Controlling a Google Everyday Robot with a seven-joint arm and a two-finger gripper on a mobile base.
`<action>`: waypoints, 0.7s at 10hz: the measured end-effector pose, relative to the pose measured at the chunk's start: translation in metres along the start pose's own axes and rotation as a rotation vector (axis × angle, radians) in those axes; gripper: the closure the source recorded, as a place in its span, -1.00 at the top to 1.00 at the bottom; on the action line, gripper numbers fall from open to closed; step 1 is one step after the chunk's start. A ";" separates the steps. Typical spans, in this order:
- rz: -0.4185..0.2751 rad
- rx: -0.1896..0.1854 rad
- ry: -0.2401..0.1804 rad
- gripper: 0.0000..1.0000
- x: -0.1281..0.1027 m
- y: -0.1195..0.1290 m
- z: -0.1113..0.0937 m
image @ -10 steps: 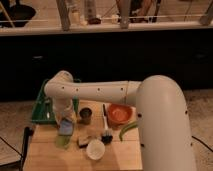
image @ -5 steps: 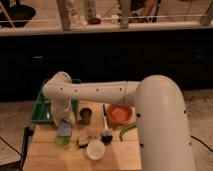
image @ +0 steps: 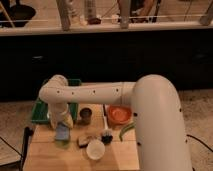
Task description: Place sponge in plastic cup
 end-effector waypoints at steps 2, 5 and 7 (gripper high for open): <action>0.008 -0.001 -0.007 -1.00 -0.006 0.005 0.004; 0.017 -0.002 -0.016 -0.97 -0.010 0.010 0.009; 0.023 0.001 -0.023 -0.66 -0.012 0.013 0.010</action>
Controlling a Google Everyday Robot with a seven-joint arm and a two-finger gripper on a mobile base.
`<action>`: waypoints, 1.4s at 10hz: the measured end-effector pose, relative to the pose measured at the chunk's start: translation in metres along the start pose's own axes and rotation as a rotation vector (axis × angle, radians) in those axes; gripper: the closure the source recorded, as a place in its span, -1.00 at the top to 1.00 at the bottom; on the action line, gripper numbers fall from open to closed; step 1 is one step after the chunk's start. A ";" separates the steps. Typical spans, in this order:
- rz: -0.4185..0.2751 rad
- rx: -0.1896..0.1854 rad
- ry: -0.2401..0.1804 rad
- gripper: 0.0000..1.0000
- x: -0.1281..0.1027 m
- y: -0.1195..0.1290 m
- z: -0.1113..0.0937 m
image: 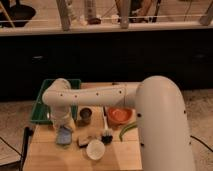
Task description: Place sponge in plastic cup
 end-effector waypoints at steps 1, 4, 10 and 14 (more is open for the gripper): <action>0.001 0.001 -0.004 -0.42 0.000 0.000 0.001; 0.005 0.005 -0.012 0.13 0.001 0.000 0.001; 0.008 0.009 -0.027 0.60 0.002 0.002 0.004; 0.001 0.017 -0.031 0.60 0.003 0.000 0.005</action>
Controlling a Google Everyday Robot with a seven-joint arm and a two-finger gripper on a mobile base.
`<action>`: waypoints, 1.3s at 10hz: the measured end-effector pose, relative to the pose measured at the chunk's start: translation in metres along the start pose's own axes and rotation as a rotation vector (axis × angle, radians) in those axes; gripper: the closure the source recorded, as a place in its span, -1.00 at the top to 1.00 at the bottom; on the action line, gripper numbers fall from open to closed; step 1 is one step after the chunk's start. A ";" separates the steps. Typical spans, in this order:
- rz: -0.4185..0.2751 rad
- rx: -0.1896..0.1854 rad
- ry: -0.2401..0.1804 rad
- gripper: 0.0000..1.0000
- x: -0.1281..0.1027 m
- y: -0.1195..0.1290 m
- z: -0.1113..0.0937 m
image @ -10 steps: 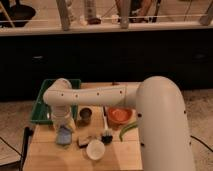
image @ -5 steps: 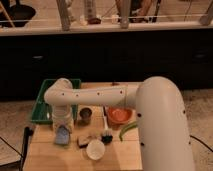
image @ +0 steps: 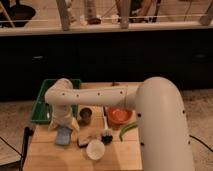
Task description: Place sponge in plastic cup
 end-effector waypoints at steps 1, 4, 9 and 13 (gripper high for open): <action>-0.002 0.000 -0.001 0.60 0.001 0.000 0.000; -0.010 0.000 -0.001 0.60 0.001 -0.002 -0.001; -0.032 0.001 0.005 0.60 0.004 -0.005 -0.006; -0.046 -0.012 0.006 0.60 0.006 -0.007 -0.015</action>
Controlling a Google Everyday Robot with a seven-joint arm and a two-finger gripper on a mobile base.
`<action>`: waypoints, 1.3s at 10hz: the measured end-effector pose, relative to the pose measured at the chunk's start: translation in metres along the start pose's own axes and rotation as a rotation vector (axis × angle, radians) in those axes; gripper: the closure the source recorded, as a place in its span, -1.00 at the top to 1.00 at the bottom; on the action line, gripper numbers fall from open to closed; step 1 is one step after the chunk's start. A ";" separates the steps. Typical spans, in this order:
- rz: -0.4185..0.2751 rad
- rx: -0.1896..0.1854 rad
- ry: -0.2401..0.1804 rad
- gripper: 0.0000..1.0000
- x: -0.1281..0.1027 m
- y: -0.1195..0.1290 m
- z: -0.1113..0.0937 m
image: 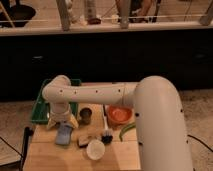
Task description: Place sponge in plastic cup
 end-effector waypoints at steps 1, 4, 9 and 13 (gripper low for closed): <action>-0.005 -0.005 -0.001 0.60 0.001 -0.002 -0.003; -0.004 -0.006 -0.001 0.60 0.001 -0.001 -0.003; -0.006 -0.007 -0.001 0.60 0.001 -0.002 -0.003; -0.006 -0.007 -0.001 0.60 0.001 -0.002 -0.003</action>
